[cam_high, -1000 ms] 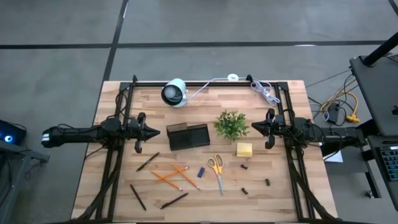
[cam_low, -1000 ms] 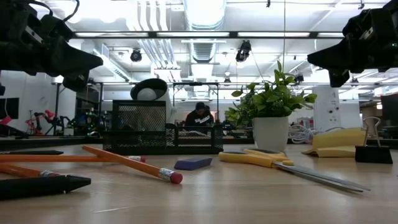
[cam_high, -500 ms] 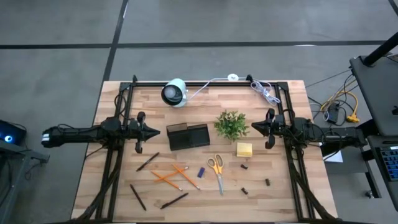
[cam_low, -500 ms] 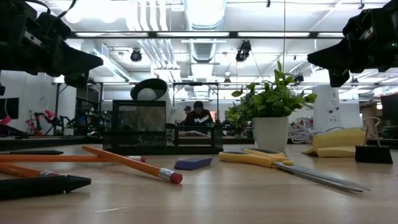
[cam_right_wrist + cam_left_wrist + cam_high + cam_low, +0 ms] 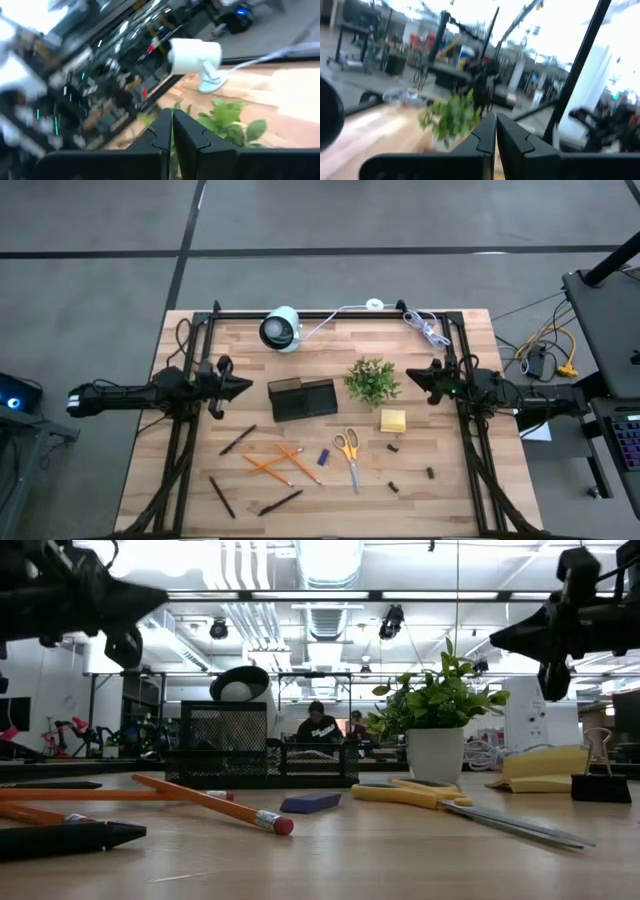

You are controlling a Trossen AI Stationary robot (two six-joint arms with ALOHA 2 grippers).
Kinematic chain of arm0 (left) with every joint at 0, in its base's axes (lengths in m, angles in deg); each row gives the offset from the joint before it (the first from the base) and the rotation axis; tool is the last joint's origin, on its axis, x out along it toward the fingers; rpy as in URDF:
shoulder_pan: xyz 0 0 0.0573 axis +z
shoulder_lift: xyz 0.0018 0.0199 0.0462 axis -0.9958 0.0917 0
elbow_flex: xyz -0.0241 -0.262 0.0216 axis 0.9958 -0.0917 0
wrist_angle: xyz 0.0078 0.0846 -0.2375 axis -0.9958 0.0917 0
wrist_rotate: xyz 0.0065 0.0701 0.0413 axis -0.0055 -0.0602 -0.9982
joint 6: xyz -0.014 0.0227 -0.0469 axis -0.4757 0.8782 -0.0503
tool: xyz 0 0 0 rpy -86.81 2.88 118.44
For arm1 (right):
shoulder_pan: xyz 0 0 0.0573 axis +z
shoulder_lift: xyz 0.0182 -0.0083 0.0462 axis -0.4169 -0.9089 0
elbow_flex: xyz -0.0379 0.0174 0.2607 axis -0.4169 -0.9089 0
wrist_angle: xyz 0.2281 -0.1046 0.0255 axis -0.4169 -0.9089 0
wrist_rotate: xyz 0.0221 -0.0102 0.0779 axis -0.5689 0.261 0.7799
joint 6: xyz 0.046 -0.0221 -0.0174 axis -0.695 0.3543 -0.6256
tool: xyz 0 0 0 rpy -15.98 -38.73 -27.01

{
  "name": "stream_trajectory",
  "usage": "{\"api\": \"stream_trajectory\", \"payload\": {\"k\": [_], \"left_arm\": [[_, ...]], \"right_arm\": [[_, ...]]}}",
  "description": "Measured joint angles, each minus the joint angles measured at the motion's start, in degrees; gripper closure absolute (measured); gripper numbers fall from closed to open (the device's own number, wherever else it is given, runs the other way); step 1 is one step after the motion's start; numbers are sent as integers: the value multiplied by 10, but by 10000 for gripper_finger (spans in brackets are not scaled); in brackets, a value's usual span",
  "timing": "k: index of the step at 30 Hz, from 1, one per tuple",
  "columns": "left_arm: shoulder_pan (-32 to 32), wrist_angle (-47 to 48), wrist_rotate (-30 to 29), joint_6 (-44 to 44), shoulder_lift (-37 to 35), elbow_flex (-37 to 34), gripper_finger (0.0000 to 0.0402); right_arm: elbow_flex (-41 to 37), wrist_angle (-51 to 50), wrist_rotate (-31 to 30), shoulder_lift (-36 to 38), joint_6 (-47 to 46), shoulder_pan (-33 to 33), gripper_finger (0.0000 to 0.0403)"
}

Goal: Pick and place office supplies into organizer
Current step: Put the top binder clip in the black desk organizer

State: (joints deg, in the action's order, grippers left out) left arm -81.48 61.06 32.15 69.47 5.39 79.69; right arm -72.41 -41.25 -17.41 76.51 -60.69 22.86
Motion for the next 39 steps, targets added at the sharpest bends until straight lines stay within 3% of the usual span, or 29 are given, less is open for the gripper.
{"api": "stream_trajectory", "payload": {"k": [6, 15, 27, 33, 39], "left_arm": [[0, -89, -40, -14, 0, 0, 402], [0, -134, -51, -14, 2, 0, 400], [0, -156, -76, -15, 35, 0, 284], [0, -259, -107, -120, 42, 0, 269], [0, -294, -109, -73, 46, 5, 268]], "right_arm": [[0, 9, -51, -2, -31, 0, 394], [0, 105, -52, -2, 29, 0, 386], [0, 139, -34, -7, 32, 0, 269], [0, 250, -18, -7, 35, 0, 238], [27, 276, 30, -11, 79, 0, 226]]}}
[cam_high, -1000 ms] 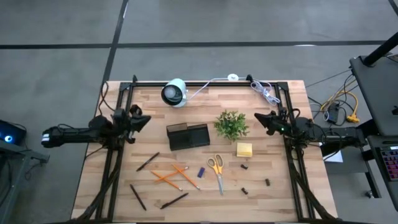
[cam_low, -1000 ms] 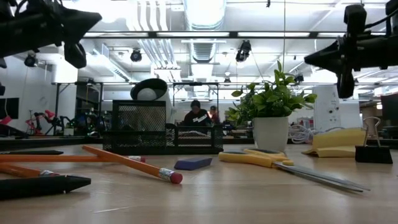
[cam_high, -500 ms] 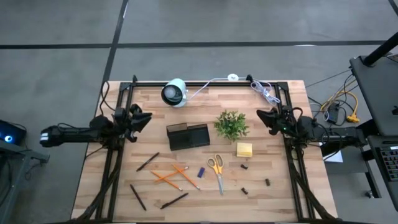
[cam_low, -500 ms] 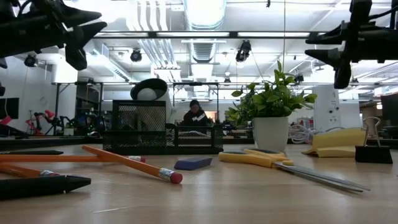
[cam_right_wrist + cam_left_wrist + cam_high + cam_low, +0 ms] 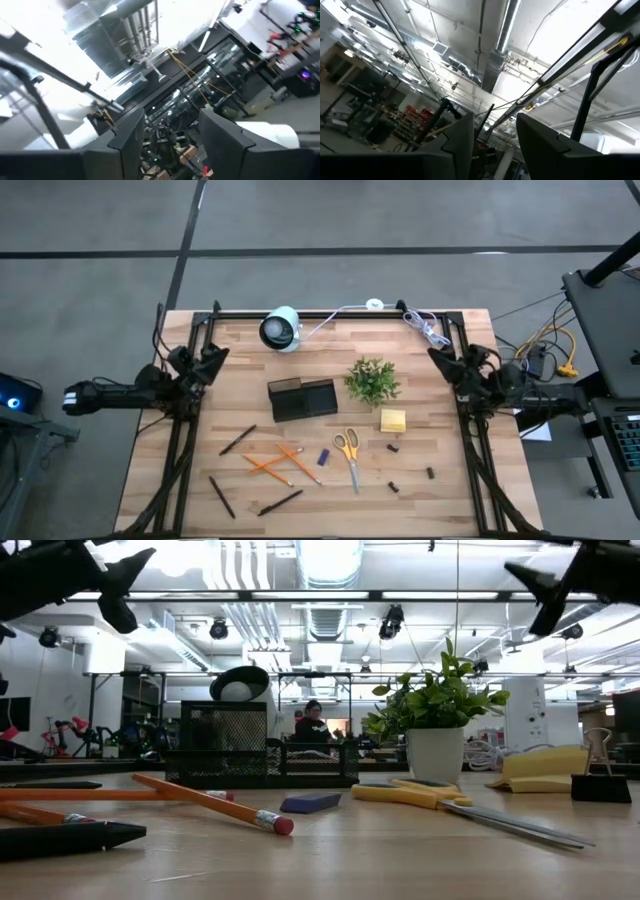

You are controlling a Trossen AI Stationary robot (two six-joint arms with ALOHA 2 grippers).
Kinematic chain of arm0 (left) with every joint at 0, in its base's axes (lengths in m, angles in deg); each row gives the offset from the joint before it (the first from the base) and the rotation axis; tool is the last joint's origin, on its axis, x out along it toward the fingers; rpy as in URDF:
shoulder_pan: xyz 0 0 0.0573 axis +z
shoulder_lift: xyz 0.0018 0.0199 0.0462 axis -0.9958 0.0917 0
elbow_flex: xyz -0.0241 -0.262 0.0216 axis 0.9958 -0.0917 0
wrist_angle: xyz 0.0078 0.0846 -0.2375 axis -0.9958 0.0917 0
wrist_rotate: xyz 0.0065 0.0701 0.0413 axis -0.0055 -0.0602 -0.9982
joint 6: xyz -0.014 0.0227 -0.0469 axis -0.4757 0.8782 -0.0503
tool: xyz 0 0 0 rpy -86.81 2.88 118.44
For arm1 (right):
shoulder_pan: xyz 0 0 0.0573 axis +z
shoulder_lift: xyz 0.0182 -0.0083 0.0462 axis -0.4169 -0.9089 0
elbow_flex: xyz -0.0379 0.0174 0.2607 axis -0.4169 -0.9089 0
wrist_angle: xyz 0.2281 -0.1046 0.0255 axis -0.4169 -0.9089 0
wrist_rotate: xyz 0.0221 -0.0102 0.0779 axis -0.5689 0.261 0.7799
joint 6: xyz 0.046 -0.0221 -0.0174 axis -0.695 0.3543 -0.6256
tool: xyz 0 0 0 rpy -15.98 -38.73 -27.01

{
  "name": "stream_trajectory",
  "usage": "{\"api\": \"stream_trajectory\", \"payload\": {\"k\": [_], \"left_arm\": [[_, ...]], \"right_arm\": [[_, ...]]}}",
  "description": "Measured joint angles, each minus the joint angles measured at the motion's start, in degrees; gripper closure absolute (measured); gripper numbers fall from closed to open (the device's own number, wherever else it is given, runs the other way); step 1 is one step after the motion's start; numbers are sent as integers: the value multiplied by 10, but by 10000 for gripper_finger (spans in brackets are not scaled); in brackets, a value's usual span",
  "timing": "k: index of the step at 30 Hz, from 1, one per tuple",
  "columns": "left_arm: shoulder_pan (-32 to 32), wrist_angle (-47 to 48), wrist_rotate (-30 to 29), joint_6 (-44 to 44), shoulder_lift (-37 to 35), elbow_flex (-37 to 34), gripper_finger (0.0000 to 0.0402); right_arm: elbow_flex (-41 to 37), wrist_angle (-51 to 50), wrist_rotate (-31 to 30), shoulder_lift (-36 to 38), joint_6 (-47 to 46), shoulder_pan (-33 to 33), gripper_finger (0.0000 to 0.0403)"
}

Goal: Pick and place office supplies into organizer
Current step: Put the top binder clip in the black desk organizer

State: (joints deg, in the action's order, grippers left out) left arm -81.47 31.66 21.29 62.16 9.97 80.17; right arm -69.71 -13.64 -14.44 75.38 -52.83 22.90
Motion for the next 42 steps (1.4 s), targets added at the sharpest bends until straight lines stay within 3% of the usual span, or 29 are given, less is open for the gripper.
{"api": "stream_trajectory", "payload": {"k": [5, 11, 15, 29, 38, 42], "left_arm": [[0, -1, 1, 4, 22, 24, 268], [0, 1, 14, 4, 46, 31, 268], [0, 2, 15, 3, 47, 30, 268], [0, 3, 15, 0, 48, 28, 268], [0, 3, 16, -1, 49, 27, 268], [0, 3, 16, -1, 48, 25, 268]], "right_arm": [[77, -55, 29, -42, 74, 0, 225], [207, -307, 29, -118, 123, 0, 225], [274, -415, 33, -169, 122, 0, 225], [357, -443, 192, -276, 131, 1, 225], [399, -571, 198, -336, 128, 21, 225], [408, -580, 198, -357, 123, 46, 225]]}}
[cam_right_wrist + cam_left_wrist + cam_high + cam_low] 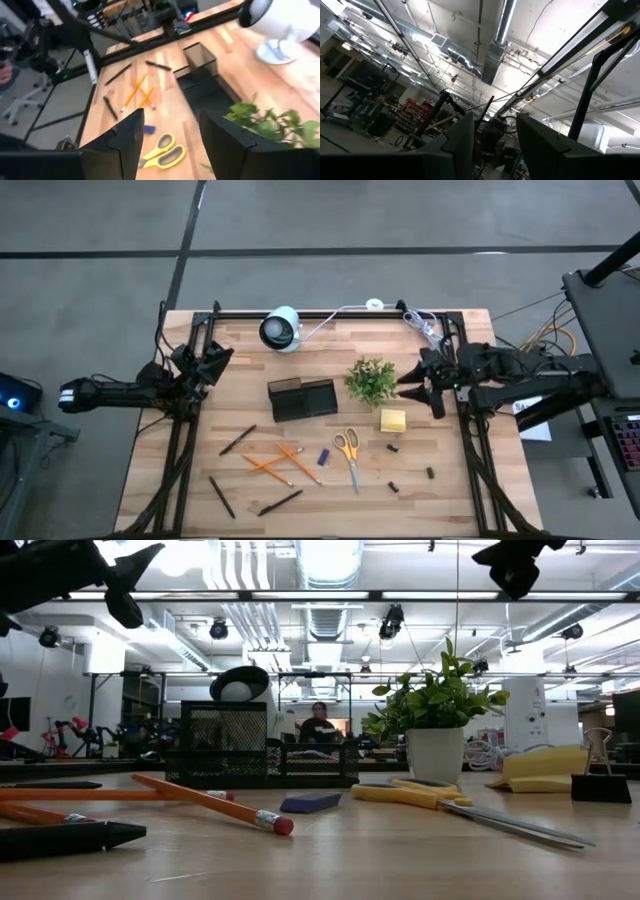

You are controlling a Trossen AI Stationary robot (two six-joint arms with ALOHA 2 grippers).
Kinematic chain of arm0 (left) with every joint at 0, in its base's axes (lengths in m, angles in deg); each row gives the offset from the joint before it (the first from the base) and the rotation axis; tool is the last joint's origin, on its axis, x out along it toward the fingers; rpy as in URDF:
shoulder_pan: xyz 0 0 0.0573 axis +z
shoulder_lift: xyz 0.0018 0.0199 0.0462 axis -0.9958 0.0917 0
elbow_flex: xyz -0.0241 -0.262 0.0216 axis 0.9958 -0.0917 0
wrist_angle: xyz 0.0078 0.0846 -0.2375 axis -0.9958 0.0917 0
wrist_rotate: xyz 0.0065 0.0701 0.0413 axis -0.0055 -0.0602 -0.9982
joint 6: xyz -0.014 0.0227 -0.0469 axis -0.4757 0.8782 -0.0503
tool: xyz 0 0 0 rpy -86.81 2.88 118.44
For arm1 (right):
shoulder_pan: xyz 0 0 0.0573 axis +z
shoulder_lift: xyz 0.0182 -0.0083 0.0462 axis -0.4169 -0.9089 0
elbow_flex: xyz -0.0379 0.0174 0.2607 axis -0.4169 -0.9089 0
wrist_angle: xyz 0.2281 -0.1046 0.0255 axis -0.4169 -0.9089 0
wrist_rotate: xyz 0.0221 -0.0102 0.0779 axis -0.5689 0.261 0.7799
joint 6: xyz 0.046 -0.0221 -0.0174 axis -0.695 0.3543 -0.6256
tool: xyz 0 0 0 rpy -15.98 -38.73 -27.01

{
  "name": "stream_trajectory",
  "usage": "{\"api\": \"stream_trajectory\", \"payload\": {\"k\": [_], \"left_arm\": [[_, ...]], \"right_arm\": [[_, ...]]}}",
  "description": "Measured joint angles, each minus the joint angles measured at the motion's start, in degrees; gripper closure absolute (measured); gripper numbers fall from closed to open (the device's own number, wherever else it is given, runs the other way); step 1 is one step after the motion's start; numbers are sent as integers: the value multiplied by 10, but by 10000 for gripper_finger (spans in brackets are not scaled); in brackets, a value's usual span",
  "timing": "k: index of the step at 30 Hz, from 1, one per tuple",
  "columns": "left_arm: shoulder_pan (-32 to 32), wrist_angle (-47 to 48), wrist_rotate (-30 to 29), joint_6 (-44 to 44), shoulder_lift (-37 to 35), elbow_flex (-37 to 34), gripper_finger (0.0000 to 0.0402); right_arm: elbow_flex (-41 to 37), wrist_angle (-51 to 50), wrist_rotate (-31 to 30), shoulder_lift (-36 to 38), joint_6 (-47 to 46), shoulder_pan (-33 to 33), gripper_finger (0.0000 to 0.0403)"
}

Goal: Pick and place office supplies into organizer
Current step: Put the top binder clip in the black desk organizer

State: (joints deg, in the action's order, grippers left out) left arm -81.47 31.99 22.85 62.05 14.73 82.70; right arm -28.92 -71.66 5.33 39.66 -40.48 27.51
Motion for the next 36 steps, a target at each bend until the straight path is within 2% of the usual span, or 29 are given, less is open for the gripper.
{"api": "stream_trajectory", "payload": {"k": [7, 15, 25, 36], "left_arm": [[0, 1, 0, 0, 3, 0, 268], [0, 1, 0, 0, 3, -1, 269], [0, 2, 0, 0, 5, -1, 269], [0, 3, 0, 0, 7, -2, 269]], "right_arm": [[28, -15, 0, -40, -27, 82, 225], [95, -155, -7, -124, -68, 154, 225], [165, -266, -22, -233, -55, 188, 225], [158, -301, -22, -300, -70, 195, 225]]}}
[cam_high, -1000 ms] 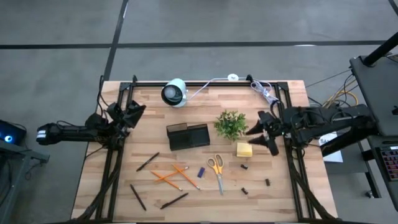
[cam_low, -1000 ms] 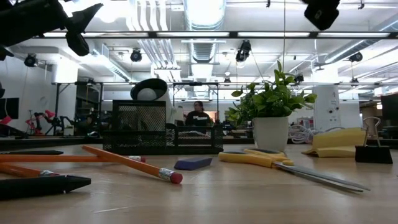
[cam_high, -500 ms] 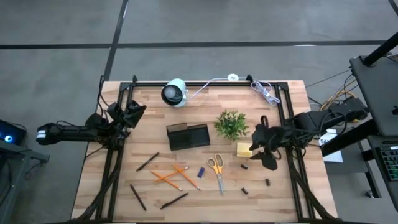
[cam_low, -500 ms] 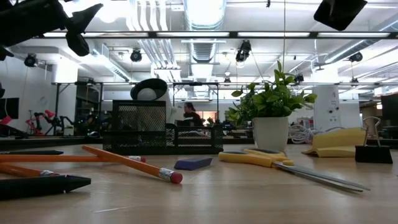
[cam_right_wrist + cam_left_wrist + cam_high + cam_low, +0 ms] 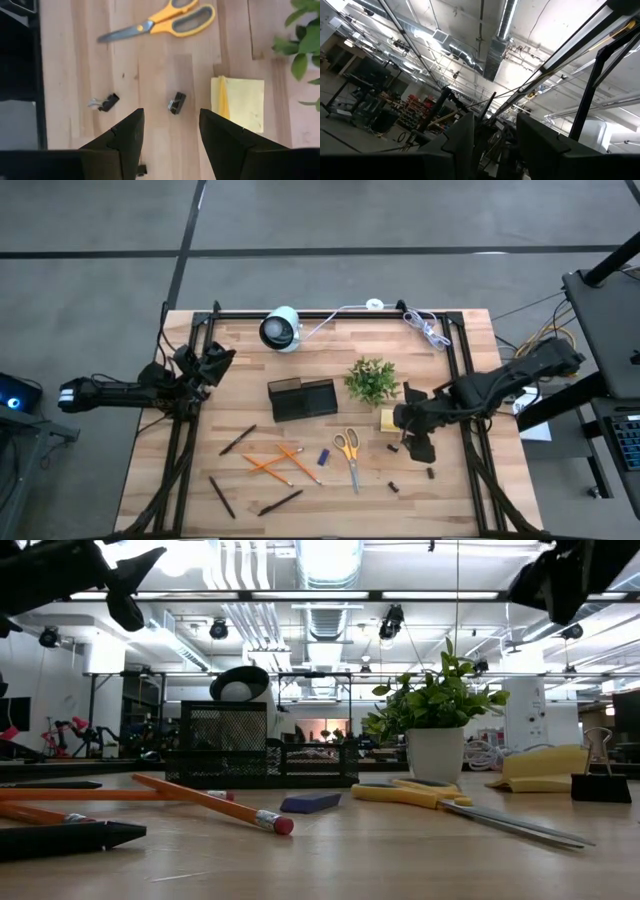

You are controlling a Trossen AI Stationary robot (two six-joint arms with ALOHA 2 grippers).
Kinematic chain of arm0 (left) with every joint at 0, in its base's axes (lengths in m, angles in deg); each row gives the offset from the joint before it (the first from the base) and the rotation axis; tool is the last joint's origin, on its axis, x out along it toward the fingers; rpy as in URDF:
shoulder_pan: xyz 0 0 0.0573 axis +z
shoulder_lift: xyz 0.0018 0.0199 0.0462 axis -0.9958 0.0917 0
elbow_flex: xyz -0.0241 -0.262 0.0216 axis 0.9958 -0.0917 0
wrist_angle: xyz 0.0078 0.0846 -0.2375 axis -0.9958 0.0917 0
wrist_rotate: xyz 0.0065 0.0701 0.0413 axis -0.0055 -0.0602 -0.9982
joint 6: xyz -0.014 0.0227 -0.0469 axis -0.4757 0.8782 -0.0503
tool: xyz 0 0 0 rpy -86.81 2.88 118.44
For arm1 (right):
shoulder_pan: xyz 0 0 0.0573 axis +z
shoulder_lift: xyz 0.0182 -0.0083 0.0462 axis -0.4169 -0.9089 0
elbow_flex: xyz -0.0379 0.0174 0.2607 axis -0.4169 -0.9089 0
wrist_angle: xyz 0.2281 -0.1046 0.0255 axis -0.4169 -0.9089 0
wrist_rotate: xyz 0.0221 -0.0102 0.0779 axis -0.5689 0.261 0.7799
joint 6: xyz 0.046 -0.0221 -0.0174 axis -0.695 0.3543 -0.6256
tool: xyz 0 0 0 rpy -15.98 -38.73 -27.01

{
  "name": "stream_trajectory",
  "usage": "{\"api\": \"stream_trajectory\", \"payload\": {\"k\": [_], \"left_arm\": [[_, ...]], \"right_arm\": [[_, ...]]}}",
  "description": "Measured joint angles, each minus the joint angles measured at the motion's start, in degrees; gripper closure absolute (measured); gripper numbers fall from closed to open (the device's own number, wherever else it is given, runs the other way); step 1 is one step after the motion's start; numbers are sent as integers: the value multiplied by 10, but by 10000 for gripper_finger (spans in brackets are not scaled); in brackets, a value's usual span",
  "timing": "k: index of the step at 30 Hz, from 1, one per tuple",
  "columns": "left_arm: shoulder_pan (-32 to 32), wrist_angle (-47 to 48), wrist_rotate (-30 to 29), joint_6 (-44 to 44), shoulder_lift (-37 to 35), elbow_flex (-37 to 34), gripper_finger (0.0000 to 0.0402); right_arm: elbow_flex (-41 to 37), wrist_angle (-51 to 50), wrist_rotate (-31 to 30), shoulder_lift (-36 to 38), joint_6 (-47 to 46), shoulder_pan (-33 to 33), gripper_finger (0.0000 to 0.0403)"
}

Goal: Pick and place office supplies into organizer
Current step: Put the top binder clip in the black desk organizer

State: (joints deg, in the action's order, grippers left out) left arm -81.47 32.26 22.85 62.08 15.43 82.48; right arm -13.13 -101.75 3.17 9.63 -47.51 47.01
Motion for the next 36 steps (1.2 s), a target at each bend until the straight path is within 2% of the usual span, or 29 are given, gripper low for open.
{"api": "stream_trajectory", "payload": {"k": [6, 14, 26, 36], "left_arm": [[0, 0, 0, 0, 0, -6, 269], [0, 0, 0, 0, 0, -7, 269], [0, 0, 0, 0, 1, -7, 269], [0, 0, 0, 1, 1, -7, 269]], "right_arm": [[-17, 1, 0, -10, -2, 0, 225], [-19, 16, 4, -11, -60, 8, 223], [-22, 20, 0, -78, -165, 20, 149], [-22, 32, -10, -144, -177, 21, 146]]}}
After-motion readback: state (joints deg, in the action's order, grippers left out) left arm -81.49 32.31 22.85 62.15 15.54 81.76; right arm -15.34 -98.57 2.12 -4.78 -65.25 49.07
